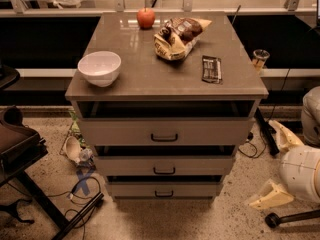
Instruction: Open middle drawer
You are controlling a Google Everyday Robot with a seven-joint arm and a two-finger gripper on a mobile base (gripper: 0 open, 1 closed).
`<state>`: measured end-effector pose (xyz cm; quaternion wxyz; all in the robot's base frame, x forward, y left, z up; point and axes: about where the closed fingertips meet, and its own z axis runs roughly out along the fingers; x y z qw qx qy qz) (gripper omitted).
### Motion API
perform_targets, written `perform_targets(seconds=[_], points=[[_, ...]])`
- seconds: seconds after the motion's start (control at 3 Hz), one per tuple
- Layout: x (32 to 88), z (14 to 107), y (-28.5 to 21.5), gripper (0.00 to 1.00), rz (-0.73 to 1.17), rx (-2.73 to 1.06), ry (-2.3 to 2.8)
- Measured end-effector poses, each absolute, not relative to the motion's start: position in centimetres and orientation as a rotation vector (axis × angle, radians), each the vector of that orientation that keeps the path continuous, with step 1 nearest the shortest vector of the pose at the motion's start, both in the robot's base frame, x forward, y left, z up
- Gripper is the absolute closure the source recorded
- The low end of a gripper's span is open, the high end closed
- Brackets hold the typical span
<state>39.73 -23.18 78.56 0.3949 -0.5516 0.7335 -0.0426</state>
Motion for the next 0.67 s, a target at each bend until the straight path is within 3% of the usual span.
perform_targets(seconds=[0.67], points=[[44.0, 70.0, -21.2, 0.00, -0.083, -1.441, 1.955]])
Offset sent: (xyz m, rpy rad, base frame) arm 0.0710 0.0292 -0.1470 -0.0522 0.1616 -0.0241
